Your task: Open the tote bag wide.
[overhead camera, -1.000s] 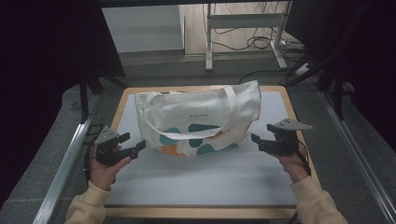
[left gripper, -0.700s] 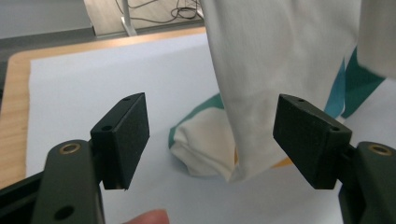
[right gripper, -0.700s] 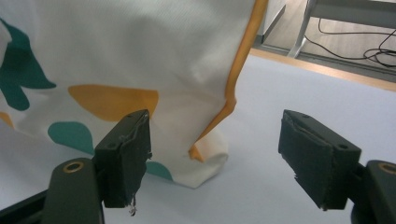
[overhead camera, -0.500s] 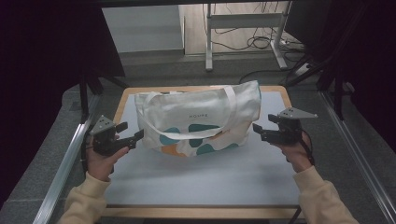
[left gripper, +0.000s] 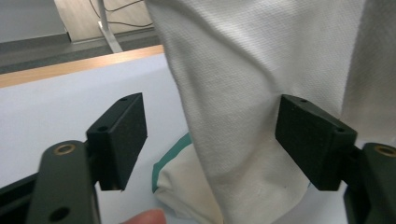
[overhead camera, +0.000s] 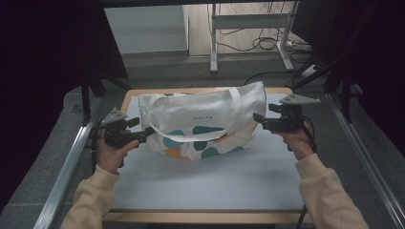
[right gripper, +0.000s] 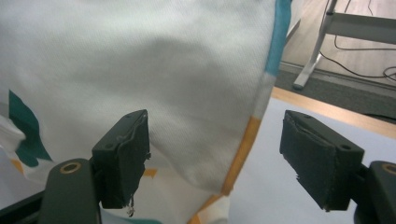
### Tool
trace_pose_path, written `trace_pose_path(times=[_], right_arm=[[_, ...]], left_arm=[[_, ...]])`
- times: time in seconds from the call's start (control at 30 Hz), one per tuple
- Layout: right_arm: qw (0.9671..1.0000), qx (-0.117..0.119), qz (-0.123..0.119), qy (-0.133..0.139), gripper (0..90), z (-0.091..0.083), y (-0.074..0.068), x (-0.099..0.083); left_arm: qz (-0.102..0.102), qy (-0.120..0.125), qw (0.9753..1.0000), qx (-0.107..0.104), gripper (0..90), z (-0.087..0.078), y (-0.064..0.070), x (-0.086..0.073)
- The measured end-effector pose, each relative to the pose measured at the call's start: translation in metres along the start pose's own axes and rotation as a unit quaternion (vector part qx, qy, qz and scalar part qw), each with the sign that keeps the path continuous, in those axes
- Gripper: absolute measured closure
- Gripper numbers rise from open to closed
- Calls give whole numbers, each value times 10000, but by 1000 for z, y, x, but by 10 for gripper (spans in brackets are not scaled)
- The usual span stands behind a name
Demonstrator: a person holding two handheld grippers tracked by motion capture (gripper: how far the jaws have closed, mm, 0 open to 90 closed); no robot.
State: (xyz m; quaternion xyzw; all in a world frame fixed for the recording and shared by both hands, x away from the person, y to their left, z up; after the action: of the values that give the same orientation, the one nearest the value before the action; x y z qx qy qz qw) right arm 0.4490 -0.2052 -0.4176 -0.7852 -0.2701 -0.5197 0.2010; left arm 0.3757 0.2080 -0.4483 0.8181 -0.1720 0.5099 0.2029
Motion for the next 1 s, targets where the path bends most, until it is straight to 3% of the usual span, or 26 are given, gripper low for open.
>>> trace_pose_path(times=[0.1,0.13,0.27,0.3,0.33,0.47,0.5,0.57,0.67,1.0], right_arm=[[9999,147,41,49,255,4,1,5],[9996,268,88,48,304,6,1,6],[9994,341,90,21,363,9,0,5],[9993,365,72,-20,428,10,0,3],[9993,365,72,-20,428,10,0,3],[9998,179,-28,-61,657,9,4,0],[9998,179,-28,-61,657,9,4,0],[9999,137,-85,-12,759,8,4,0],[9998,103,-177,33,829,6,2,1],[9982,-8,-450,385,836,-11,-6,1]], left_arm=[[44,21,9999,-113,377,2,3,3],[72,15,9999,-142,435,2,4,3],[267,13,9996,-46,516,3,7,4],[265,13,9996,-54,571,3,7,3],[273,11,9996,-55,571,3,7,3],[282,16,9995,-118,690,2,7,2],[286,21,9995,-117,690,2,7,2],[308,42,9994,-127,740,2,8,2],[352,68,9993,-134,771,1,10,2],[500,257,9983,-131,798,-15,11,-4]])
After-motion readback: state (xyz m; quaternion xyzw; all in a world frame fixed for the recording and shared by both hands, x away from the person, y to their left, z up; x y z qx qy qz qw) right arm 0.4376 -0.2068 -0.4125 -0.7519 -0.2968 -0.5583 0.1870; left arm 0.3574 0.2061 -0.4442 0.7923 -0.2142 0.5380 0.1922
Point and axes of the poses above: each handheld gripper's, and its own axes: z roughly forward along the jaws, x roughly out of its top, y roughly to its right, the point moved 7 cm from there along z, roughly forward along the jaws, and after that the axes turned 4 degrees about y, right-handed, at the moved point
